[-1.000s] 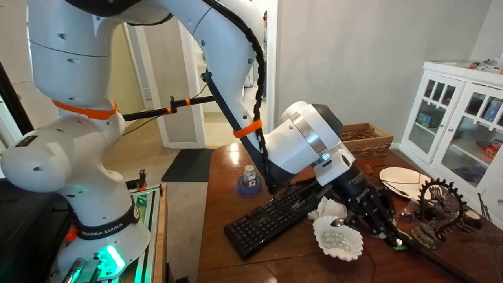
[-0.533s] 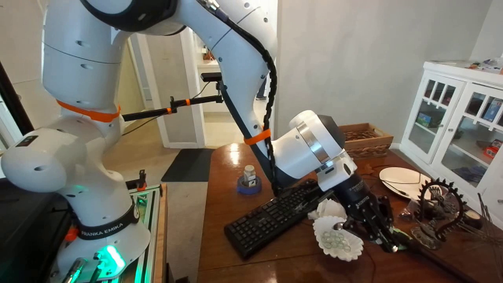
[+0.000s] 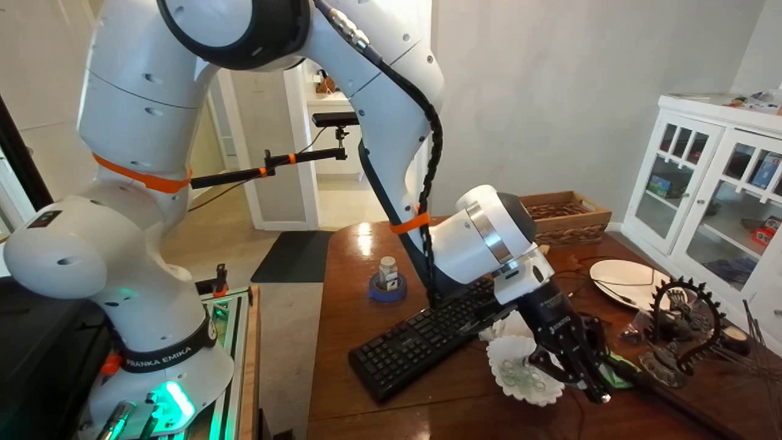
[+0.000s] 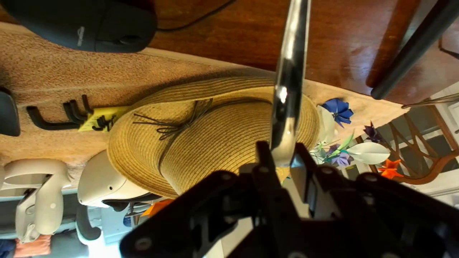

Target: Move the spoon to the plate

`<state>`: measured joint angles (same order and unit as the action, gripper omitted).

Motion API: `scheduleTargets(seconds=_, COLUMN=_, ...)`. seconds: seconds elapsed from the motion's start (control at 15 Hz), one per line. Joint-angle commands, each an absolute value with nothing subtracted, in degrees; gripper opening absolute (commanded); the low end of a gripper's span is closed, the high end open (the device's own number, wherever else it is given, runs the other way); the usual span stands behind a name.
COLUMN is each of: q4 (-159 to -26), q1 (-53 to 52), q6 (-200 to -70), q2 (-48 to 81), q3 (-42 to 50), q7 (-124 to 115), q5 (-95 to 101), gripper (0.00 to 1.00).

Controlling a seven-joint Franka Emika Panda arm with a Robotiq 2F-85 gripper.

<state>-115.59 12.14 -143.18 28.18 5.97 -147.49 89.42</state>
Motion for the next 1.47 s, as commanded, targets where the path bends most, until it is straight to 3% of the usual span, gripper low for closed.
scheduleTargets(seconds=0.0, q4=-113.61, q1=11.11, q6=-140.74, q2=30.69, q3=5.86, q7=-148.22, q5=87.32, gripper=0.05)
scheduleTargets(seconds=1.4, q4=-112.43, q1=10.7, q6=-141.56, q2=32.84, q3=5.36, q7=-145.7, q5=83.68, gripper=0.05)
